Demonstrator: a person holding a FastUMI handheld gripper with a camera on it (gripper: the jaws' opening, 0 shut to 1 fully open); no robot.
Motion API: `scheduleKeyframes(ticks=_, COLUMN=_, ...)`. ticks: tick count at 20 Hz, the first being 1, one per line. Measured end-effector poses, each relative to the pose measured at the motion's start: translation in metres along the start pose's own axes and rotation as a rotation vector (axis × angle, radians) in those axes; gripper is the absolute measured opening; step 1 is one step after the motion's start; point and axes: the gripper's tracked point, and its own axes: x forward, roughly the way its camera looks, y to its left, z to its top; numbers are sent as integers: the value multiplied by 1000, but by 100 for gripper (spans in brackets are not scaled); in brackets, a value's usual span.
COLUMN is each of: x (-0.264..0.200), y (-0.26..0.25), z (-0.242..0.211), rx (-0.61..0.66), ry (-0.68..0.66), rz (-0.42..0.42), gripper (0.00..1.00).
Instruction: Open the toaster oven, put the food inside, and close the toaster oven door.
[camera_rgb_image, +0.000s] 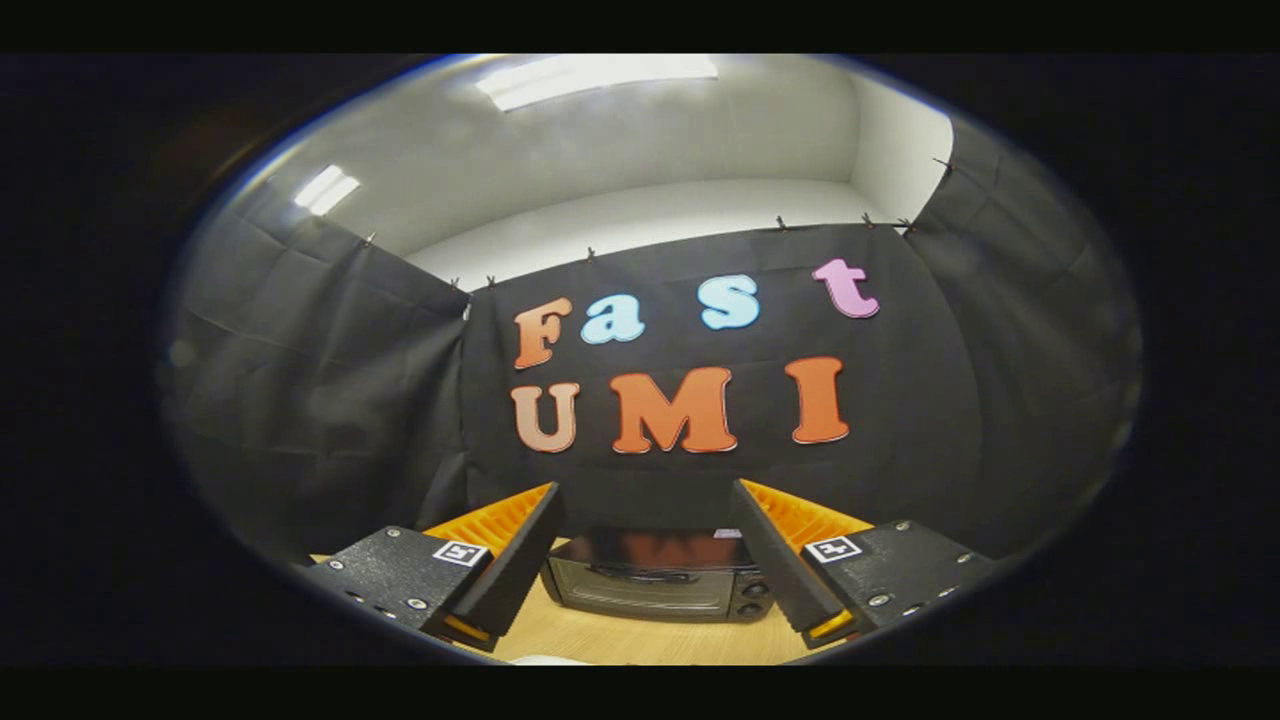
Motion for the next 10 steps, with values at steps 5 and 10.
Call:
scheduleKeyframes(ticks=5, x=15, y=-5, z=-26, rx=17, ry=37, rz=-11, gripper=99)
scheduleKeyframes(ticks=10, x=44, y=-12, z=-68, rx=23, ry=86, rz=-37, gripper=99)
